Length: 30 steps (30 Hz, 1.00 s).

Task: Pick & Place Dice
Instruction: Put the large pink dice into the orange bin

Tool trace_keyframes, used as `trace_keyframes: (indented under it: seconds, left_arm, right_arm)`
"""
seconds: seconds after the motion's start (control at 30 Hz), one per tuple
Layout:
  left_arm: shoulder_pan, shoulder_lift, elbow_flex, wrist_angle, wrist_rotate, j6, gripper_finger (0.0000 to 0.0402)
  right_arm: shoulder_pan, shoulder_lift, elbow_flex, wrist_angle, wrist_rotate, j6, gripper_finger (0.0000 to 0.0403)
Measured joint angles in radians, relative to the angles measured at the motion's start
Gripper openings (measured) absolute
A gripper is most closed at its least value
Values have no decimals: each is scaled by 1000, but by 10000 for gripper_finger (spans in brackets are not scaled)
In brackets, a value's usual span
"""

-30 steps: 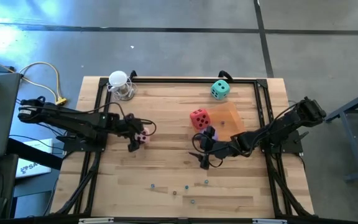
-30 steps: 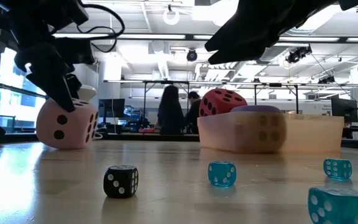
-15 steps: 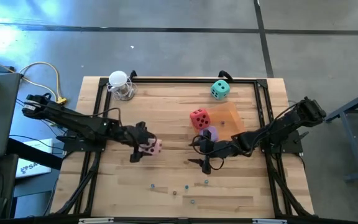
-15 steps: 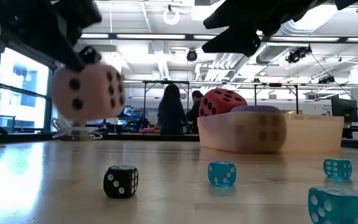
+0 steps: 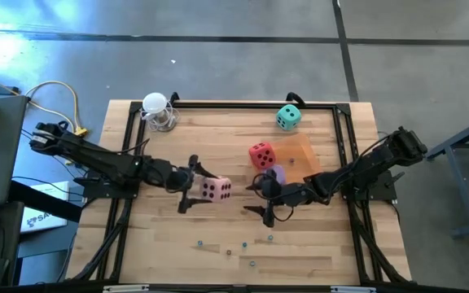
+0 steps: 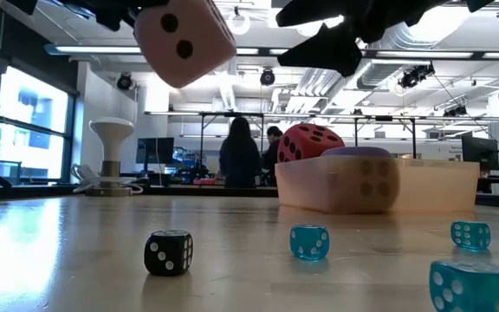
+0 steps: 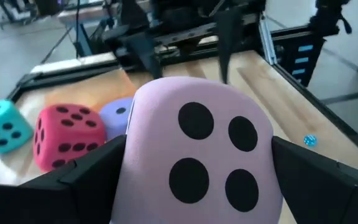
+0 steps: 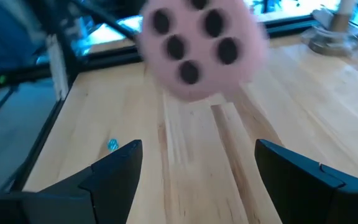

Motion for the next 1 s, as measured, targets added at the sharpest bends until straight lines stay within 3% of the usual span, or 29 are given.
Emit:
trace_keyframes:
  seconds: [0.23, 0.57, 0.77, 1.0]
  left_arm:
    - [-50, 89, 0, 54, -69, 127, 351]
    - [-100, 118, 0, 80, -186, 158, 351]
    - [-100, 118, 0, 67, -199, 145, 351]
    - [-100, 118, 1, 67, -199, 138, 352]
  right_arm:
    - [-12, 0, 0, 26, 38, 195, 302]
    - [-13, 0, 0, 40, 17, 23, 302]
    - [-13, 0, 0, 45, -1, -27, 304]
    - [-3, 0, 0, 44, 55, -76, 376]
